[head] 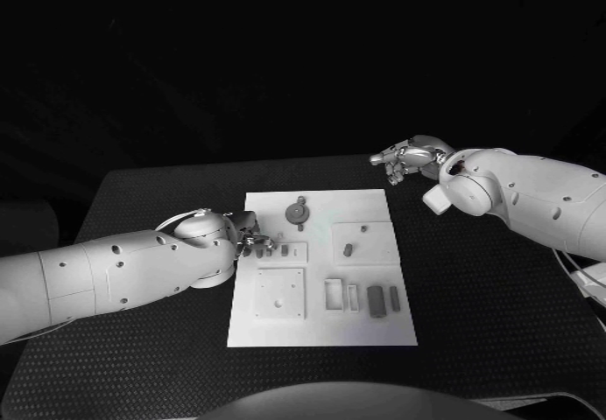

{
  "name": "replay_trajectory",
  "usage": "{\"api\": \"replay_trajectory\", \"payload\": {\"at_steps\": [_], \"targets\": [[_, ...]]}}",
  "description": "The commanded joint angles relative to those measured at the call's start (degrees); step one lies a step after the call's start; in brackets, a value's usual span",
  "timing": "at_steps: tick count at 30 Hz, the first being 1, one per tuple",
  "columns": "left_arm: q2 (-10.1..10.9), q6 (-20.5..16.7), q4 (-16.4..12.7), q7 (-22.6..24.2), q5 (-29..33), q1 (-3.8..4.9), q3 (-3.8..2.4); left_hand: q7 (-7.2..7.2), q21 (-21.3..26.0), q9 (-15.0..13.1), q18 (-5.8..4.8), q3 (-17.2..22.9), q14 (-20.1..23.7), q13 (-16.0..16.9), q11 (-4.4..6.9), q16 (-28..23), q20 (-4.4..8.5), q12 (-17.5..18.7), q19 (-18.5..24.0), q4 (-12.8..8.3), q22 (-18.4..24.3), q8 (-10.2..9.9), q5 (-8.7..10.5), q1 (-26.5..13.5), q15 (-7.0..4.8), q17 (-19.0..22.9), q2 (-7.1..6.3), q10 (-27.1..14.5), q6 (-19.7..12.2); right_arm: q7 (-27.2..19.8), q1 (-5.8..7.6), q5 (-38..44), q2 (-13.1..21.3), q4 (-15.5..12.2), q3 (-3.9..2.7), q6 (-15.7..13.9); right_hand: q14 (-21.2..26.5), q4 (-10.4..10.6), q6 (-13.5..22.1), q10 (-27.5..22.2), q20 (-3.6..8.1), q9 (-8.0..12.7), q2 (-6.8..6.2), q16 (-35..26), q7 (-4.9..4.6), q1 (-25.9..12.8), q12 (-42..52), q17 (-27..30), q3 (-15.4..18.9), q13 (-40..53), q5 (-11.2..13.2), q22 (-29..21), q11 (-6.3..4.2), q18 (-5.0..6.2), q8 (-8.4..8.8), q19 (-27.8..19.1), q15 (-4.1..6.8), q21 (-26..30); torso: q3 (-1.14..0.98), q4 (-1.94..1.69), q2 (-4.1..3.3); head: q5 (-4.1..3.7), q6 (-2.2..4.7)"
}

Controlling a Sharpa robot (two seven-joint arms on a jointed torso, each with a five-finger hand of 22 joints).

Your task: Assemble the parts on the task board

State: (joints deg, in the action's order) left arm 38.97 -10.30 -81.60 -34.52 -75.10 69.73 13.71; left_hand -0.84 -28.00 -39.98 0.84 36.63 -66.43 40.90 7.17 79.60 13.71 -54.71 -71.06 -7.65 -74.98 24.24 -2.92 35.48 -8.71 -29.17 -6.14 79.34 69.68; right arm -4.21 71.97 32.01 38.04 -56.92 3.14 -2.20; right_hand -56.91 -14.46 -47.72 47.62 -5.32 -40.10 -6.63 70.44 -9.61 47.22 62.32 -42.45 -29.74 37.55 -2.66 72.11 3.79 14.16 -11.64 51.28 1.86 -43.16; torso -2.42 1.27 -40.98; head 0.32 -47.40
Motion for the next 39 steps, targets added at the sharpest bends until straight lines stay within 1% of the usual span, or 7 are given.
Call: {"api": "replay_trajectory", "payload": {"at_steps": [1,8,12,17,20,29,39], "targets": [[0.7,-3.2,-0.7,1.2,0.2,0.06,-0.08,0.04,0.4,0.0,0.49,0.1,0.4,0.0,-0.06,-0.4,0.46,0.4,0.1,0.8,-0.9,-0.1,0.16,-0.1,-0.3,0.1,-1.46,-0.3,-0.6,-0.3,-0.08,0.0,0.0,0.0,0.0,1.0,0.0,0.1,-0.1,0.2,-0.38,0.0,0.23,-0.3,-0.34,-0.4,0.3,0.1,0.1,-0.1,-0.2,0.1,-0.03,0.84,-0.25,0.0,0.32,0.2,0.01,-0.02,0.03,-0.14,0.2],[2.0,-9.1,-1.2,4.1,3.9,1.66,-0.35,1.58,2.4,0.3,-0.18,2.0,3.1,-1.1,-1.56,-2.9,-0.11,3.2,2.5,3.8,-0.4,-1.6,0.11,2.0,0.09,1.4,-5.28,-3.2,-4.0,-0.3,-0.17,0.0,0.2,0.0,0.02,0.9,0.0,0.1,-0.1,0.2,-0.38,0.0,0.22,-0.4,-0.34,-0.4,0.4,0.1,0.1,-0.1,-0.2,0.1,-0.03,0.84,-0.25,0.0,0.31,0.3,-0.02,-0.01,0.03,-0.26,0.65],[1.8,-15.5,-0.5,11.5,8.8,2.08,-1.65,5.34,8.5,0.8,-0.84,3.5,11.7,-5.7,-5.58,-10.8,-3.98,12.4,11.8,0.9,1.9,-4.1,-0.04,7.3,4.65,5.1,-7.46,-12.2,-10.7,-0.3,-0.2,0.0,0.2,0.2,0.02,0.8,0.0,0.1,-0.1,0.2,-0.38,0.0,0.21,-0.4,-0.34,-0.4,0.4,0.1,0.1,-0.1,-0.2,0.1,-0.03,0.84,-0.25,0.0,0.31,0.3,-0.02,-0.04,-0.01,-0.41,1.09],[-0.3,-20.3,2.9,27.2,13.8,2.07,-1.9,8.52,15.0,1.5,-0.77,4.0,18.6,-12.8,-10.7,-19.9,-9.91,24.9,19.8,-6.9,5.3,-6.1,0.09,20.1,10.68,9.3,-5.0,-19.1,-16.4,-0.6,-0.41,0.0,0.0,0.9,0.03,0.6,0.0,0.1,-0.1,0.2,-0.38,0.0,0.22,-0.4,-0.34,-0.4,0.4,0.1,0.1,-0.2,-0.2,0.1,-0.03,0.84,-0.24,0.0,0.31,0.3,0.03,0.01,-0.04,-0.62,1.93],[-2.0,-20.5,5.3,32.4,11.9,2.07,-1.93,9.41,16.7,2.5,-0.21,2.5,17.9,-16.9,-12.81,-22.2,-11.13,31.6,19.5,-8.6,6.8,-7.0,0.08,27.0,11.92,10.2,-3.16,-20.0,-17.6,-0.7,-0.45,0.0,-0.1,1.2,0.03,0.6,0.0,0.1,-0.1,0.2,-0.37,0.0,0.24,-0.4,-0.34,-0.3,0.4,0.1,0.1,-0.2,-0.2,0.1,-0.03,0.84,-0.24,0.0,0.31,0.3,0.01,0.04,-0.06,-0.67,2.34],[-8.0,-17.6,13.1,36.1,0.8,1.4,-1.78,8.28,17.5,4.8,0.41,-0.9,12.9,-22.2,-13.55,-22.2,-9.69,40.8,13.9,-8.8,8.3,-8.3,-0.12,32.6,10.02,8.7,-1.78,-16.6,-16.1,-0.8,-0.51,0.0,-0.6,1.7,0.03,0.6,0.0,0.1,-0.1,0.2,-0.37,0.0,0.29,-0.4,-0.34,-0.3,0.4,0.1,0.1,-0.2,-0.2,0.1,-0.03,0.84,-0.25,0.0,0.31,0.3,-0.04,0.24,-0.2,-0.8,3.12],[-10.3,-10.8,13.7,32.9,-8.2,0.57,-1.78,8.63,17.2,6.3,0.43,-2.1,10.3,-23.2,-12.79,-21.3,-8.47,43.1,10.9,-8.7,8.0,-8.8,-0.21,32.8,8.81,7.1,-1.69,-13.1,-14.6,-0.8,-0.51,0.0,-0.7,1.6,0.02,0.7,0.0,0.1,-0.1,0.2,-0.37,0.0,0.34,-0.3,-0.34,-0.3,0.4,0.1,0.0,-0.2,-0.2,0.1,-0.03,0.84,-0.26,0.0,0.32,0.3,-0.18,0.66,-0.35,-0.68,3.33]]}}
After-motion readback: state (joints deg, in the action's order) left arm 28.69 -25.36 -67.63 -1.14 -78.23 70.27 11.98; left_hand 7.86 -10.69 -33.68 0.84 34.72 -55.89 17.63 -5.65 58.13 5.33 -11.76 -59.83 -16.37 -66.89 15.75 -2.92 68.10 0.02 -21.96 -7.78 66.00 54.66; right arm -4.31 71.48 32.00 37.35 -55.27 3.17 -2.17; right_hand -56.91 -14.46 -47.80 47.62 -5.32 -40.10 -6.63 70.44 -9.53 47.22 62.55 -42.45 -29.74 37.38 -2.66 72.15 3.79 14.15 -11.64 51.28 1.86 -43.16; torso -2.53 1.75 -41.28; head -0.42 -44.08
